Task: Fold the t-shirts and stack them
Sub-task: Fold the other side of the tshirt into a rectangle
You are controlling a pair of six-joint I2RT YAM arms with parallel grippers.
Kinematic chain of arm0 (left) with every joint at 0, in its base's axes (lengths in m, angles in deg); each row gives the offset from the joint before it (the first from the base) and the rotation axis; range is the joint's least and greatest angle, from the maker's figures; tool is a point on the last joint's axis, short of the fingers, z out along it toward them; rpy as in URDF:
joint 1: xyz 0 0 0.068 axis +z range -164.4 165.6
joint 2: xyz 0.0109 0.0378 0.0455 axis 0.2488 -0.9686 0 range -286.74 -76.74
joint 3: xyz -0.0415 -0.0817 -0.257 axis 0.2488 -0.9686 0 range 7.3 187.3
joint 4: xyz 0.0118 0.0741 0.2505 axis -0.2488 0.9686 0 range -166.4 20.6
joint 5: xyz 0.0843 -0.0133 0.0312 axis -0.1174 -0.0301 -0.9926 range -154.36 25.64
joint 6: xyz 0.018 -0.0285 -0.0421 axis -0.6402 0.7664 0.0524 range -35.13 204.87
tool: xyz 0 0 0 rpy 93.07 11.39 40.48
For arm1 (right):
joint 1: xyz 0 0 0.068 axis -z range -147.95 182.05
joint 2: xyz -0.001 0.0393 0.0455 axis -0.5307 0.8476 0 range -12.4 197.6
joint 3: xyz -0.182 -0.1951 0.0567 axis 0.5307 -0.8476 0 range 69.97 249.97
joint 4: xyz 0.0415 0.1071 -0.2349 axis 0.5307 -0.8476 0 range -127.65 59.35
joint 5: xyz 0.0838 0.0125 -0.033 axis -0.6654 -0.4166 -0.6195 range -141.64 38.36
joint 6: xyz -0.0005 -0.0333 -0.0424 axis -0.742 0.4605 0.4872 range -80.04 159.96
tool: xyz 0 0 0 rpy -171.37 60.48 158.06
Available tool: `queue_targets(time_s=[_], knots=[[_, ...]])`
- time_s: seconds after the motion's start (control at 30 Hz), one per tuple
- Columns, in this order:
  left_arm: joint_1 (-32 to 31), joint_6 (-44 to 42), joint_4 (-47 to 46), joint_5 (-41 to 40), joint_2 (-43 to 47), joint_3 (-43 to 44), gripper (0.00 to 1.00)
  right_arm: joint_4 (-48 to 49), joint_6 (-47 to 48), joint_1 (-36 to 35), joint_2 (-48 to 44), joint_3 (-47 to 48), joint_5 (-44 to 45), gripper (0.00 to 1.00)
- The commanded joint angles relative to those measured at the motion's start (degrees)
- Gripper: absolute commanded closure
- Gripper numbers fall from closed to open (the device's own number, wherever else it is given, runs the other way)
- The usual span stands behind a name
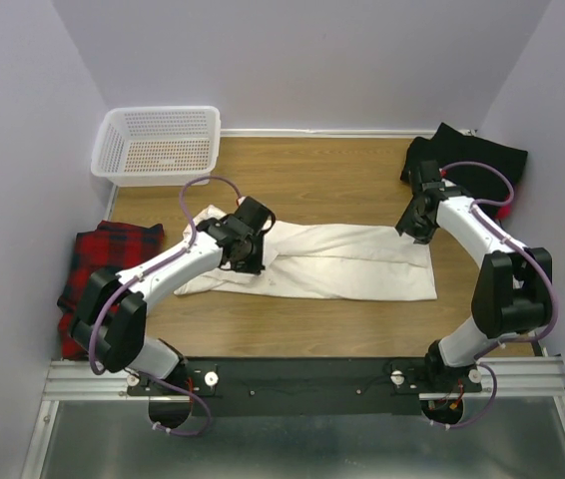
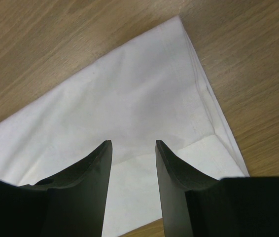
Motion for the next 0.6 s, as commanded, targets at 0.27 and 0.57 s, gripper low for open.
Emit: queue_targets(time_s=[0.27,0.57], knots=[[-3.1,7.9,4.2,-11.5,0.2,4.7,0.56,0.8,1.0,-0.3,1.2,1.1,0.0,0.51],[1.8,7.7,1.5,-10.5,-12.8,10.7,0.56,1.1,6.2,-0.4,2.9,1.4,-7.9,0.51]])
